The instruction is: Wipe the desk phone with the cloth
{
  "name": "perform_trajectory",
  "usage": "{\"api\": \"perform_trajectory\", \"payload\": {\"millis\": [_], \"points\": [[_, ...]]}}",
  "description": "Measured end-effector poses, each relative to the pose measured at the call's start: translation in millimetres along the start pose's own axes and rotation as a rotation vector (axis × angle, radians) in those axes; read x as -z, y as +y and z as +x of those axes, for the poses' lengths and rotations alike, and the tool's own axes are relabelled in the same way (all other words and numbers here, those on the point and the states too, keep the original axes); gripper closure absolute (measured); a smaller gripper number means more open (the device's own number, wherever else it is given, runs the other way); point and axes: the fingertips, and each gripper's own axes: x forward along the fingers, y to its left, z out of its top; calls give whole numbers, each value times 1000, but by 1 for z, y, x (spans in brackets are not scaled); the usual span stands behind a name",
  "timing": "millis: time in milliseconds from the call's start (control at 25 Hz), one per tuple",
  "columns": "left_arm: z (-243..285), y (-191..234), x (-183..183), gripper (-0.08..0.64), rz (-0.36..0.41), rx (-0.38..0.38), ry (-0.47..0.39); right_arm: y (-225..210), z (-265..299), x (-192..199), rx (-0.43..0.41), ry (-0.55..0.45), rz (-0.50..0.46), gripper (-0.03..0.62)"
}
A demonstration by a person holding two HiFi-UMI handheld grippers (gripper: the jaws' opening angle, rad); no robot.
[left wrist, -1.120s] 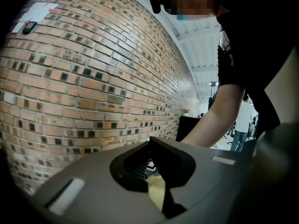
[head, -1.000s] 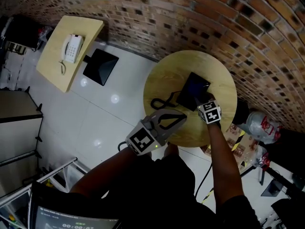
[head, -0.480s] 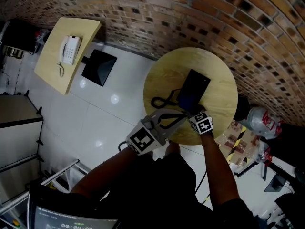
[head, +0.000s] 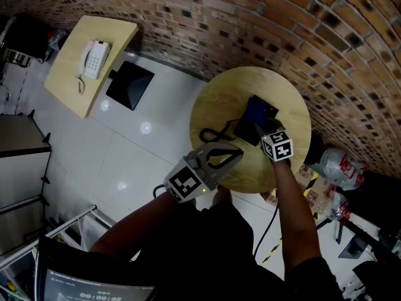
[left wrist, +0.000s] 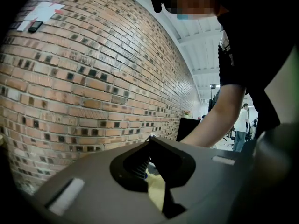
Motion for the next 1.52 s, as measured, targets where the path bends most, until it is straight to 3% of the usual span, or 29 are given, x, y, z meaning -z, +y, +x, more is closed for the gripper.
{"api": "perform_trajectory", "payload": {"millis": [160,360,840,1160,1520], "points": [[-9,4,6,558,-17,-29,8,-32,19,-39,34,-6,-72,495],[-19,7,12,558,-22,-54,7,-39,38,-36,34,26,-82,495],[-19,2,14,558,-26,-43,0,47,36,33,-67,119,-191,494],[-14,-10,18,558,-17,-10,19,104,32,85,-149,185,-159,494],[-12,-22,19,558,-15,25,22,78,6,70,-67,88,-66,494]]}}
